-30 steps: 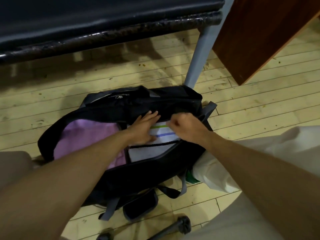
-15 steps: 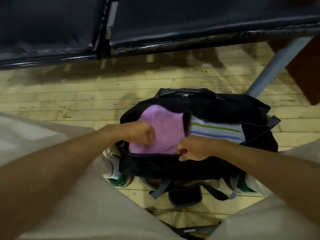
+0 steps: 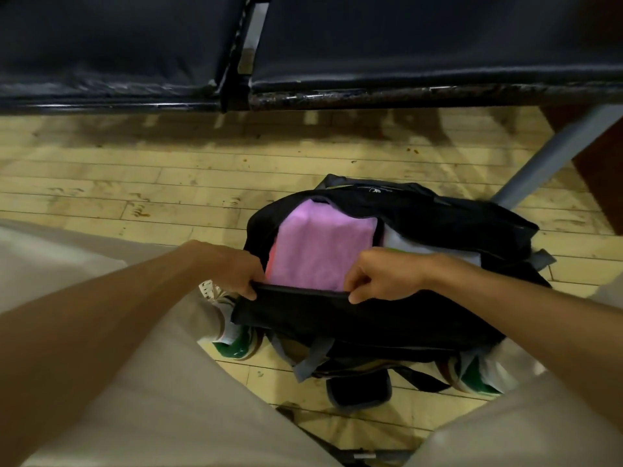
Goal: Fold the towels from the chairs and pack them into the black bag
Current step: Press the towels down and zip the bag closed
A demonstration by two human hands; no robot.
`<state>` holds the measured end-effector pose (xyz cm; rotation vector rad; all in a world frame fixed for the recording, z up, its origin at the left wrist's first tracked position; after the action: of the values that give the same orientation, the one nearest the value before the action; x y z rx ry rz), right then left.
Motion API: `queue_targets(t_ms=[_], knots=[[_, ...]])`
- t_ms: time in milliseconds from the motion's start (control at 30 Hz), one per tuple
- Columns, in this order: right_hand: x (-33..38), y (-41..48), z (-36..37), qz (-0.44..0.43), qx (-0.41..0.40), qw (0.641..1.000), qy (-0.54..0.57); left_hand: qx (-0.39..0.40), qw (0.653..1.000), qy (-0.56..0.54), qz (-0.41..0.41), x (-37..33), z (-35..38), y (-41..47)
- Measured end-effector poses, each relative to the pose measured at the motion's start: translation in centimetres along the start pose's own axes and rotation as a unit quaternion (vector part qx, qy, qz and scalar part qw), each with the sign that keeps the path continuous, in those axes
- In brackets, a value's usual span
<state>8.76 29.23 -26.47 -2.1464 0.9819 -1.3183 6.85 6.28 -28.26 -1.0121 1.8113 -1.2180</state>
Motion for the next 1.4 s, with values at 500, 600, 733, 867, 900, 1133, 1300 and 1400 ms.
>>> queue_targets(t_ms=[500, 600, 733, 867, 900, 1133, 1300, 1400], knots=[[-6.0, 3.7, -5.4, 0.189, -0.371, 0.909, 0.016, -0.354, 0.922, -0.128, -0.09, 1.1, -4.6, 5.1], [-5.1, 5.3, -6.8, 0.19, -0.377, 0.902, -0.091, -0.355, 0.922, -0.139, -0.071, 1.0, -5.2, 4.6], [-4.2, 5.4, -7.2, 0.165, -0.366, 0.901, -0.164, -0.385, 0.904, -0.166, -0.087, 1.5, -5.6, 3.8], [-4.2, 3.0, -6.6, 0.041, -0.402, 0.875, -0.268, -0.394, 0.896, -0.171, -0.115, 1.4, -5.5, 3.1], [-4.4, 2.8, -5.8, 0.017, -0.391, 0.876, -0.281, -0.396, 0.895, -0.161, -0.124, 1.2, -5.4, 3.0], [-4.7, 5.8, -1.2, 0.076, -0.333, 0.92, -0.191, -0.39, 0.918, -0.007, -0.07, -0.6, -5.8, -0.2], [-5.9, 5.2, -1.5, 0.064, -0.321, 0.936, -0.133, -0.464, 0.878, 0.06, 0.099, -3.6, -5.9, 1.1], [-7.1, 3.7, -1.7, 0.064, -0.279, 0.955, -0.082, -0.328, 0.936, 0.127, 0.032, -4.7, -5.1, 4.0]])
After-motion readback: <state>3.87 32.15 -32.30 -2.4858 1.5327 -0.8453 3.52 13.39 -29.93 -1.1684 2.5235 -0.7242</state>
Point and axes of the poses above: each hand's wrist, its own y-axis towards the middle knuckle, its own z-axis out of the palm, x = y × z, the point moved 3 cm from there along y, towards the middle knuckle, and after that the axes turned 8 degrees about x, right-handed, at the moved point
